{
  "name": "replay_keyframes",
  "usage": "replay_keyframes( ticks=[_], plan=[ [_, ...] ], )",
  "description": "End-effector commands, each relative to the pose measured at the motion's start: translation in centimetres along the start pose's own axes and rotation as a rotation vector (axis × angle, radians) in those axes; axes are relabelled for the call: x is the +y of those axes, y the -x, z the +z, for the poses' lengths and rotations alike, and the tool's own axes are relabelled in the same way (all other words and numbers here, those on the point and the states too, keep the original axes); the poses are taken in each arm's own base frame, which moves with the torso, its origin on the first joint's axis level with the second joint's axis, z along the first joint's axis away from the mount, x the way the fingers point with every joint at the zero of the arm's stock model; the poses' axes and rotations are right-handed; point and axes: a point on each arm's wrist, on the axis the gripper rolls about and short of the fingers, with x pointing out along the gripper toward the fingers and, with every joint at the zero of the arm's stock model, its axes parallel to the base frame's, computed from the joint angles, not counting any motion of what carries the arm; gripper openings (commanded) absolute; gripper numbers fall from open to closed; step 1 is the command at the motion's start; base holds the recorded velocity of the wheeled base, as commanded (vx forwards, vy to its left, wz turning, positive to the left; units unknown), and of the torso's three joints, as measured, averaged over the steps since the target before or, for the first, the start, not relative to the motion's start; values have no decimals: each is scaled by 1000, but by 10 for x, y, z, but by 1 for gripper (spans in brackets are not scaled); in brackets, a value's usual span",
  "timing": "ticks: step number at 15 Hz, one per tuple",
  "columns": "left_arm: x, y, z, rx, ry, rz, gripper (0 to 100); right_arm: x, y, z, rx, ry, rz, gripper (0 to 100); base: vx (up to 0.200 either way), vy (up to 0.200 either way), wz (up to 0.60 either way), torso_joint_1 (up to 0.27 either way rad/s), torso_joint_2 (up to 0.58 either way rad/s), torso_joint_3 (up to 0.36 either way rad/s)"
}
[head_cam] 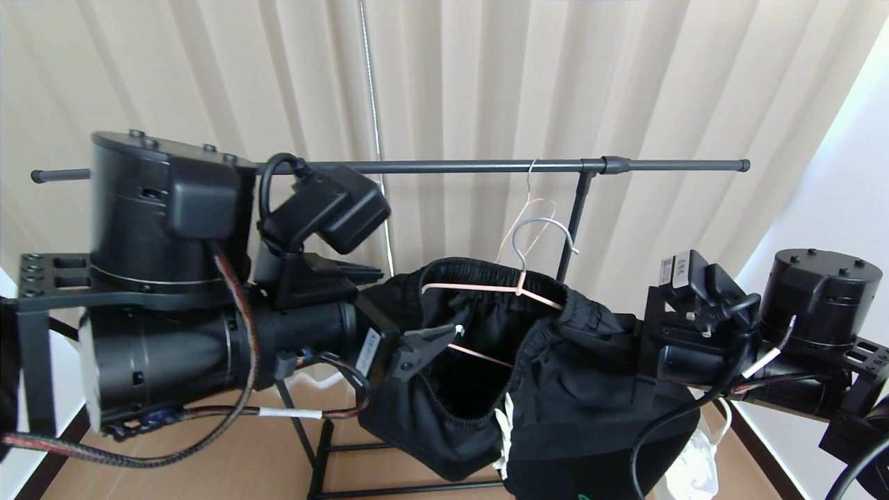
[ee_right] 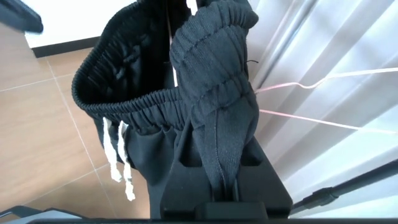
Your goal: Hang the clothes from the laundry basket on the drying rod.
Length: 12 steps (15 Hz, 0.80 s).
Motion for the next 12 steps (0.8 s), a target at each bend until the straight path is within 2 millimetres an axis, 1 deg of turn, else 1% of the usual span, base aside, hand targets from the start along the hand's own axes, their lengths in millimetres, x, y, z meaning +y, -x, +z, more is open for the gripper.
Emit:
replay_keyframes(
  ticks=[1, 2, 3, 4, 6, 7, 10, 12],
  plan=[
    [27, 25, 3, -55, -35, 25, 100, -4, 3, -4, 3, -13, 11, 0, 0, 0, 0, 0, 0, 0],
    [40, 30, -1, -52, -88, 16, 100, -5, 5, -5, -4, -15, 35, 0, 0, 0, 0, 0, 0, 0],
    [40, 30, -1, -52, -88, 16, 100, -5, 5, -5, -4, -15, 35, 0, 0, 0, 0, 0, 0, 0],
    [62, 35, -11, -37, -147, -58, 100, -6, 8, -7, -13, -23, 78, 0, 0, 0, 0, 0, 0, 0],
    [68, 35, -16, -59, -204, -147, 100, -5, 9, -8, -19, -26, 105, 0, 0, 0, 0, 0, 0, 0],
    [71, 23, -21, -66, -286, -224, 100, -4, 9, -9, -19, -31, 124, 0, 0, 0, 0, 0, 0, 0],
    [80, -12, -33, -21, -427, -276, 100, -3, 10, -9, -20, -32, 130, 0, 0, 0, 0, 0, 0, 0],
    [79, -27, -46, 28, -529, -327, 100, -3, 11, -8, -24, -28, 129, 0, 0, 0, 0, 0, 0, 0]
  ],
)
